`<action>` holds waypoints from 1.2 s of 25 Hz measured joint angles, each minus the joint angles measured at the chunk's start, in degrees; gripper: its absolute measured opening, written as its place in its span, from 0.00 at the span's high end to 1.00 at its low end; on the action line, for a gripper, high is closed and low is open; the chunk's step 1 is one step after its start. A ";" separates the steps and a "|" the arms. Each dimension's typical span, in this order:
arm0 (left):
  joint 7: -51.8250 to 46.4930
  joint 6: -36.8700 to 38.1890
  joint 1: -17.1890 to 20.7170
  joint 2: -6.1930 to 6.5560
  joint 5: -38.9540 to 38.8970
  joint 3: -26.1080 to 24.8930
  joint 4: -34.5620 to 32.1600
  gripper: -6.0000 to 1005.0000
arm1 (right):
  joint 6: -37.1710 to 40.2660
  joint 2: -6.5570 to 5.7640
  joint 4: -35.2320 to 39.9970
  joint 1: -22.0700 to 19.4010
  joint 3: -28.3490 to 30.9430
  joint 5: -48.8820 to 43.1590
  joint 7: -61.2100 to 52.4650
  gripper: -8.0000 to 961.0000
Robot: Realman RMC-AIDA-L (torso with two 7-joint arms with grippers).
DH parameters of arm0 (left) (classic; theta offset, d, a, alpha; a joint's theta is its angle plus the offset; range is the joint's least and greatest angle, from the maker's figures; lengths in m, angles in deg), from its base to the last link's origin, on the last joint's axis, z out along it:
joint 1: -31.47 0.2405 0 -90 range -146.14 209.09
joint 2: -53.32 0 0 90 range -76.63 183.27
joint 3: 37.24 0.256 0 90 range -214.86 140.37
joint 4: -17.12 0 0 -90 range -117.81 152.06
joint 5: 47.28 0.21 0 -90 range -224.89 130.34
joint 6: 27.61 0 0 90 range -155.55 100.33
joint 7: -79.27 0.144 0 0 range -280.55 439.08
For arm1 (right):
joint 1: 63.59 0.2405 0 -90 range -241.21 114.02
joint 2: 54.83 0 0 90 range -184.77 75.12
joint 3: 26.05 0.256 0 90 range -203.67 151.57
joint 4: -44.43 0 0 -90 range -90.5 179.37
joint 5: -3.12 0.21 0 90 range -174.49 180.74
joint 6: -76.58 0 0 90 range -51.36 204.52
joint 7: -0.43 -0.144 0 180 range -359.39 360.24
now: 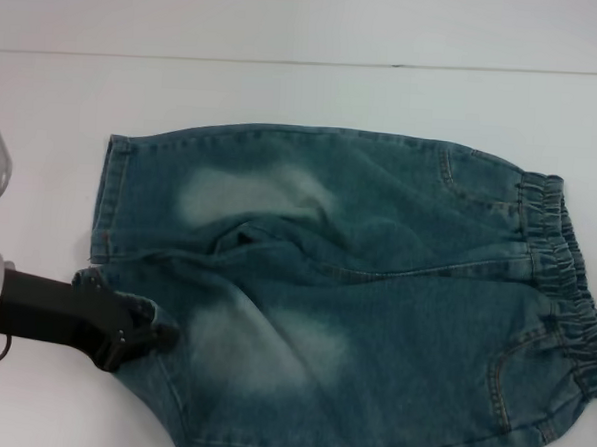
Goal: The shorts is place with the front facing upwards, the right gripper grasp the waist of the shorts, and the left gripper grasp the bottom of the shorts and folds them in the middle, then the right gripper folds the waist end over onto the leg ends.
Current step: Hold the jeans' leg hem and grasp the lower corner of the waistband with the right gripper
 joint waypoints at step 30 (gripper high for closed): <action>0.43 -1.48 0.50 0.04 -1.43 2.46 0.27 0.99 | 5.27 1.85 4.90 0.18 -0.03 -0.21 -1.79 0.05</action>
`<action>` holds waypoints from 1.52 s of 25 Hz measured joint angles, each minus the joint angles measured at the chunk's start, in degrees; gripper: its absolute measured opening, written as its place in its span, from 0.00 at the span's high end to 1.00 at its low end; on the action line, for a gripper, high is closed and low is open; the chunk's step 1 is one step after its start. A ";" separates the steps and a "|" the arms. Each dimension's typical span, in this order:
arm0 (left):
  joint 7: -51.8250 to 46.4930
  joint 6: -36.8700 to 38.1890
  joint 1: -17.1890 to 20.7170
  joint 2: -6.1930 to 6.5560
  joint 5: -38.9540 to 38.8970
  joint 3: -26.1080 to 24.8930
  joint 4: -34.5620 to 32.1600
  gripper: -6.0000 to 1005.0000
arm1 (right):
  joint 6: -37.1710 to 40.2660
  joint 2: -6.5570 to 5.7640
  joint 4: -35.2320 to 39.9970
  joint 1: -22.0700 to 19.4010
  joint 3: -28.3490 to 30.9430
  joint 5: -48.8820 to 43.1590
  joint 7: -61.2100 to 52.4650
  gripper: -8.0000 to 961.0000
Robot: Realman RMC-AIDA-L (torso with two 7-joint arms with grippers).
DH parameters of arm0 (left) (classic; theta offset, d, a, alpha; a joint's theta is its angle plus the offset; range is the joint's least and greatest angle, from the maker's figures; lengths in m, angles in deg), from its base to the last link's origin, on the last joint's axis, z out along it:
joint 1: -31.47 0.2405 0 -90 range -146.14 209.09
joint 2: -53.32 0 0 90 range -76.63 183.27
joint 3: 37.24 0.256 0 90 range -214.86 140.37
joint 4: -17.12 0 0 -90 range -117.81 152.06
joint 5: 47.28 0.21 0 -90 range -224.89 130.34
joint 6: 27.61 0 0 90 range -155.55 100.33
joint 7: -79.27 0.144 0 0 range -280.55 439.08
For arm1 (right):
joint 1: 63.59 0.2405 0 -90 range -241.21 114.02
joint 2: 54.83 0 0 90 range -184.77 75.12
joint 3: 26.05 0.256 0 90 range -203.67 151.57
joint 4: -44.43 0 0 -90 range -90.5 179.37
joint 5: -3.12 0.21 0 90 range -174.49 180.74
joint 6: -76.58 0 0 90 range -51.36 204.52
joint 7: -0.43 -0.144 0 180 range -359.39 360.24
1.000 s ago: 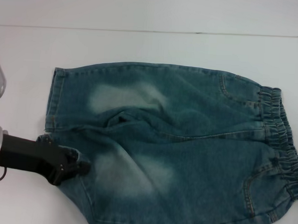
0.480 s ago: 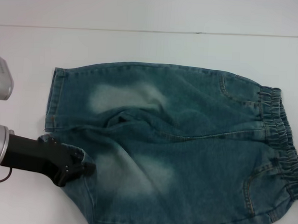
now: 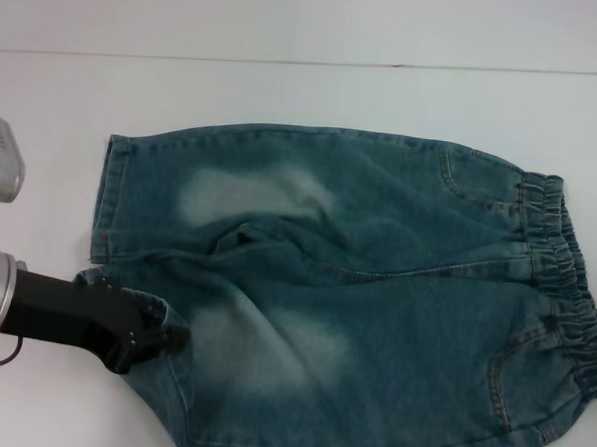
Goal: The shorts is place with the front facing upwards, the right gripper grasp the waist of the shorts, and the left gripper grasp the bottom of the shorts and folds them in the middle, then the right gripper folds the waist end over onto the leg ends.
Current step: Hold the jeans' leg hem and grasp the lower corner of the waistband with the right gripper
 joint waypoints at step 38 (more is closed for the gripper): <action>0.10 -0.27 -0.37 0.09 0.00 0.62 0.53 0.99 | 2.04 1.17 -0.30 1.39 0.96 -2.66 -0.11 0.05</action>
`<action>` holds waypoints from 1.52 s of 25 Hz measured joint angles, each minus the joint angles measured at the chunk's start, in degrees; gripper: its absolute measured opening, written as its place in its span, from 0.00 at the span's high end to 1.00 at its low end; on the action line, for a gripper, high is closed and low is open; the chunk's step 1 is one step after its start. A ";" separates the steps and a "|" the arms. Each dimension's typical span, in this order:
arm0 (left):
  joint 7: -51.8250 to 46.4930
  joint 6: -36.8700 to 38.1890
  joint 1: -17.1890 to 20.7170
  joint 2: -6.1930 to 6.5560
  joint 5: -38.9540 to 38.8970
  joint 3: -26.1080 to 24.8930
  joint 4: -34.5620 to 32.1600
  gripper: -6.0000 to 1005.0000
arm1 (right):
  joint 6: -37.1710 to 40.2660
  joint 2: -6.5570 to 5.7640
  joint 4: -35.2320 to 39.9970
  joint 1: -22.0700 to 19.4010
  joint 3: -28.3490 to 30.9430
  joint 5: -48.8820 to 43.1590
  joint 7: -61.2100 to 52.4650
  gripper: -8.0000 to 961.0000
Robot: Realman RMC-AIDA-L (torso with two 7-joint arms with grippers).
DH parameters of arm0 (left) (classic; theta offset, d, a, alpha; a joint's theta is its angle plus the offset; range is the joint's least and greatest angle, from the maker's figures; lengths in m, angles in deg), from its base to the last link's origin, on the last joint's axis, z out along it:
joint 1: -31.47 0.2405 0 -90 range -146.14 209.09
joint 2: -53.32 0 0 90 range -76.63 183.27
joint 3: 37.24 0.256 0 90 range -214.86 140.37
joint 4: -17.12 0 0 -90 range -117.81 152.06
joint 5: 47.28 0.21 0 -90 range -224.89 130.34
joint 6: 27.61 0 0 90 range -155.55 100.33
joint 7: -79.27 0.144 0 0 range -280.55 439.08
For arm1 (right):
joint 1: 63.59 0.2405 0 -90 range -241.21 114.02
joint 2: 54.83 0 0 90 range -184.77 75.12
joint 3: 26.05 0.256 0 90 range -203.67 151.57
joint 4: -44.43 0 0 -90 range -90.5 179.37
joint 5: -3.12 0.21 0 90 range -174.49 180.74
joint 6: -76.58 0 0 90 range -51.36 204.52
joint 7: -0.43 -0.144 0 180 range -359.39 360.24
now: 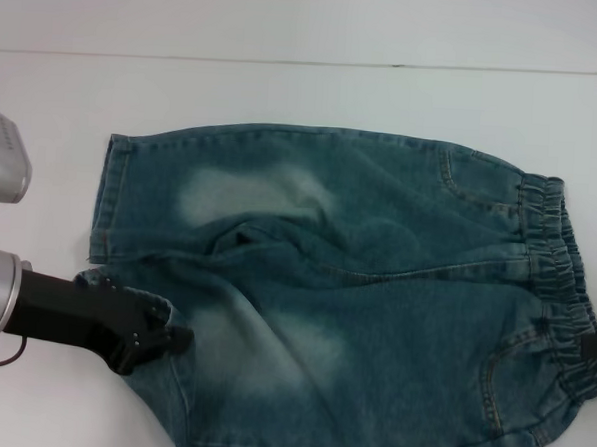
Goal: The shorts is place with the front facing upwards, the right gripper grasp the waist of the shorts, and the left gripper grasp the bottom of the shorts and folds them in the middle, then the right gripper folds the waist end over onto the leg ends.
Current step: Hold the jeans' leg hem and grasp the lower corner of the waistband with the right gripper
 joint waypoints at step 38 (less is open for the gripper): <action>-0.43 -0.44 -0.68 -0.10 -0.09 1.49 0.00 0.99 | -0.65 -0.17 -2.63 0.33 0.45 -0.24 1.26 0.05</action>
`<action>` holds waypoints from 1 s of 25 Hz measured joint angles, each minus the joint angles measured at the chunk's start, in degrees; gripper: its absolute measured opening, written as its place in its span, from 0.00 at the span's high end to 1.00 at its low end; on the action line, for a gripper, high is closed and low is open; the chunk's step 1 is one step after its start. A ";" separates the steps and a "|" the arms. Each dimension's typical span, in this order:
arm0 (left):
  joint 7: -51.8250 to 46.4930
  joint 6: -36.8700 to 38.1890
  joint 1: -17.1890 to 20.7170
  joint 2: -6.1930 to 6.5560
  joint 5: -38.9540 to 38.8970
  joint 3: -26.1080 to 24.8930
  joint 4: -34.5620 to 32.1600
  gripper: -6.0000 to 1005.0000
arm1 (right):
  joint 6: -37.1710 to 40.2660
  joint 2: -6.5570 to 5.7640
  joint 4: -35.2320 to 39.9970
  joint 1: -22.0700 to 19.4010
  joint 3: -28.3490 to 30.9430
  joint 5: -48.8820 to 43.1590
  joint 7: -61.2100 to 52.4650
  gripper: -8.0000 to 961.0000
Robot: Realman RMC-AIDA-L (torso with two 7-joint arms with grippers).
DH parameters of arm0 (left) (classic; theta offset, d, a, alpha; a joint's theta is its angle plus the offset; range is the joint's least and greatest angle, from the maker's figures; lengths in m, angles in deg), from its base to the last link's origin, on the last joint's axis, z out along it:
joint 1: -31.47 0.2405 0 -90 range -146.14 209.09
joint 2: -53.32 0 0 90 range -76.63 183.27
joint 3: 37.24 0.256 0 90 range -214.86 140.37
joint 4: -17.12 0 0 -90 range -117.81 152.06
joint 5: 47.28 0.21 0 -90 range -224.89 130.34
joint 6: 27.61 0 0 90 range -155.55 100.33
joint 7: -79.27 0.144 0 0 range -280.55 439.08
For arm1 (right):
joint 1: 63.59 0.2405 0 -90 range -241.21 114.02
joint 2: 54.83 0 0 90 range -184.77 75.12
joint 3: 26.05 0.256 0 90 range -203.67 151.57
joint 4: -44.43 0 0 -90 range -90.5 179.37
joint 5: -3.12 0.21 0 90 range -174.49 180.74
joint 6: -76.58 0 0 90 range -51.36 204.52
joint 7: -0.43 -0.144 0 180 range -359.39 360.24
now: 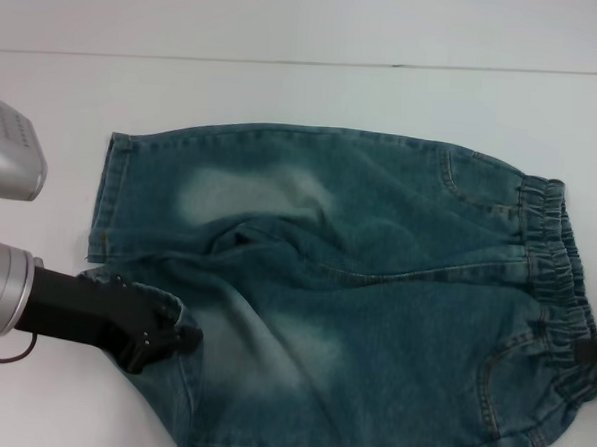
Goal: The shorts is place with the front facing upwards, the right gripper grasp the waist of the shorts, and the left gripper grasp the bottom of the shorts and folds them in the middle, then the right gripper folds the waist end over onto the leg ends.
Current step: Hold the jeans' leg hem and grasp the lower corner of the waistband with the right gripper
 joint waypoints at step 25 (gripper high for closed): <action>0.10 0.00 -0.14 0.00 -0.65 0.38 0.00 0.99 | -2.21 -0.23 -1.51 1.34 -1.17 -3.98 0.84 0.41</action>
